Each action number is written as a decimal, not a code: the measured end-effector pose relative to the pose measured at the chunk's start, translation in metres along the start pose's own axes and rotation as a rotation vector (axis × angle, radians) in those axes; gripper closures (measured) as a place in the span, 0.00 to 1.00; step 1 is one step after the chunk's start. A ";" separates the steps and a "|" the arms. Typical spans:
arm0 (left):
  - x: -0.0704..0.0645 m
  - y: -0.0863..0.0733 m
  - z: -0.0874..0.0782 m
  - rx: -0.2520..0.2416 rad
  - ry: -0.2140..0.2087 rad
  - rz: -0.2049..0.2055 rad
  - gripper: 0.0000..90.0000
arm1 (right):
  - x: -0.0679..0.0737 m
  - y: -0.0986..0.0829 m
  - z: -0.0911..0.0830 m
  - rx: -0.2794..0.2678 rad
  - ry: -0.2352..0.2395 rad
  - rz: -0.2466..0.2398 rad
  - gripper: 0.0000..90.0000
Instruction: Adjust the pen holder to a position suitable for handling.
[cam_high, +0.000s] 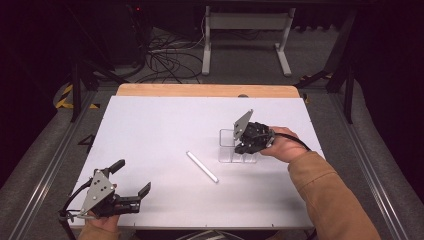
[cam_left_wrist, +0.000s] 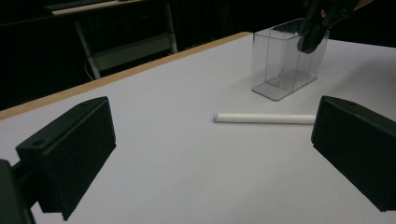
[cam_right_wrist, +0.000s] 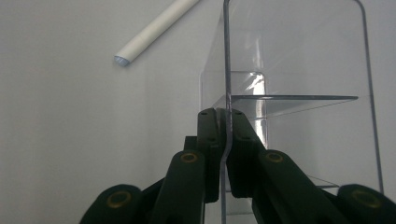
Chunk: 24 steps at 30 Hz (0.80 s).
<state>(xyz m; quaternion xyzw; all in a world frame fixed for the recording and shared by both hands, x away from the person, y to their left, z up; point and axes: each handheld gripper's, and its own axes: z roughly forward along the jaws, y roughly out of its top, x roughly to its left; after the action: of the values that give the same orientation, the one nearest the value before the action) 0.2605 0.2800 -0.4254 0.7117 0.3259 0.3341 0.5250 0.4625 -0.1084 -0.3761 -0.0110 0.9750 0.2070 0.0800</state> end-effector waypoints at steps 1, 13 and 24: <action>0.000 0.000 0.000 -0.002 0.000 -0.002 0.01 | 0.000 0.000 -0.001 -0.007 -0.005 0.004 0.90; 0.000 0.000 0.000 -0.001 0.006 -0.001 0.01 | 0.026 -0.014 -0.036 -0.401 -0.133 0.265 0.36; 0.001 0.000 0.001 -0.005 0.006 -0.003 0.01 | 0.054 0.001 -0.056 -0.571 -0.246 0.306 0.26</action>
<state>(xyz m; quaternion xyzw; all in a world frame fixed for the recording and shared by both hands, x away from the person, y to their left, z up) 0.2620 0.2796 -0.4252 0.7089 0.3279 0.3362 0.5262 0.4004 -0.1295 -0.3342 0.1384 0.8511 0.4808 0.1588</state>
